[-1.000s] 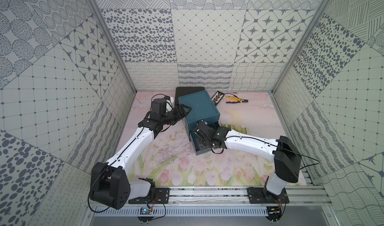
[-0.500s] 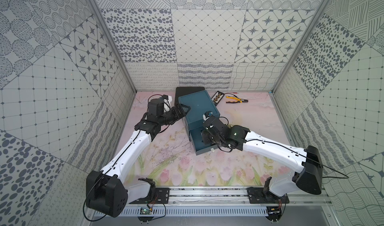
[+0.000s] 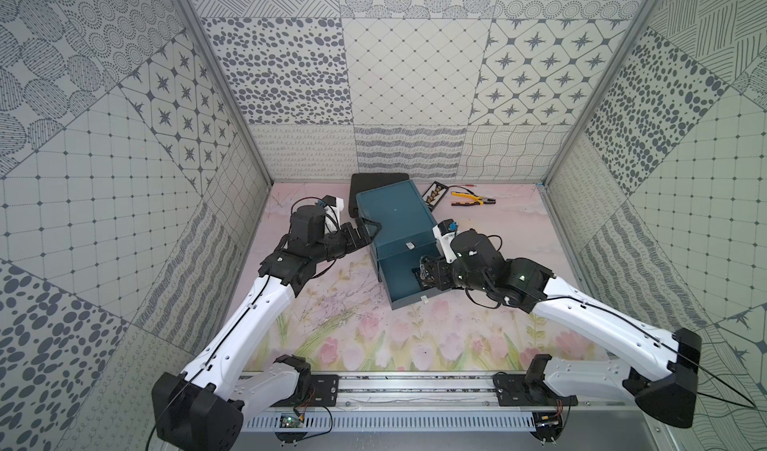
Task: Take the cookies out of the drawer
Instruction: Pick up the cookie from the drawer, then place the cookie at the center of the board.
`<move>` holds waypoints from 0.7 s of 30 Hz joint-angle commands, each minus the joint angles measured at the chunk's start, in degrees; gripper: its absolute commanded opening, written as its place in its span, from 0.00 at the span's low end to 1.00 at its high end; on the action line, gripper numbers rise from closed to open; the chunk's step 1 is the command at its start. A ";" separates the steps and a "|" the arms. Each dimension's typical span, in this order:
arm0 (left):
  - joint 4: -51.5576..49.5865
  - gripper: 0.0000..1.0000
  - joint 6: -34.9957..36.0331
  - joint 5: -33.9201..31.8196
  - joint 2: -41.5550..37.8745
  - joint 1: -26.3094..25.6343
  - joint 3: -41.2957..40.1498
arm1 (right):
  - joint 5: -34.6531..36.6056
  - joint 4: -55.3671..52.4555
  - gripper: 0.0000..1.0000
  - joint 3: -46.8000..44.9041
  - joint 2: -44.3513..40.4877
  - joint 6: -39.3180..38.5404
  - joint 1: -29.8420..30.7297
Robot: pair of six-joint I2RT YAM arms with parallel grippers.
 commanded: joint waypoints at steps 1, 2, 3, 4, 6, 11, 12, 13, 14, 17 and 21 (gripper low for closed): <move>-4.99 0.99 3.81 -6.10 -3.83 -3.05 -0.80 | -2.70 0.30 0.14 -2.64 -5.51 -1.61 -3.12; -5.28 0.99 3.92 -6.45 -4.27 -3.75 -0.79 | -2.86 -0.40 0.14 -3.44 -6.67 -1.85 -4.51; -5.53 0.99 3.99 -6.50 -4.43 -4.41 -0.68 | -2.80 -1.23 0.14 -4.20 -7.89 -2.18 -6.05; -5.62 0.99 4.13 -6.48 -4.43 -5.24 -0.59 | -2.42 -2.27 0.13 -5.10 -8.85 -2.40 -7.99; -5.16 0.99 4.06 -6.29 -4.47 -6.92 -0.61 | -3.16 -3.91 0.13 -7.13 -9.95 -3.12 -12.83; -1.80 0.99 2.74 -7.16 -4.98 -12.19 -2.19 | -5.70 -4.35 0.13 -13.44 -8.18 -7.03 -24.19; -1.28 0.99 2.36 -7.83 -5.13 -13.08 -2.70 | -5.65 -4.07 0.12 -14.37 -7.05 -8.02 -25.66; -1.05 0.99 2.00 -8.54 -5.20 -14.03 -3.09 | -5.65 -3.27 0.12 -15.44 -5.80 -8.89 -26.95; -1.12 0.99 1.75 -9.41 -5.18 -14.59 -3.34 | -5.84 -2.28 0.12 -16.06 -4.69 -9.01 -28.07; -1.09 0.99 0.72 -12.00 -5.84 -15.92 -4.42 | -5.97 1.77 0.12 -18.33 -1.72 -7.70 -30.65; -2.44 0.99 0.12 -14.76 -6.84 -16.00 -5.40 | -6.13 6.10 0.13 -19.61 3.20 -7.86 -31.01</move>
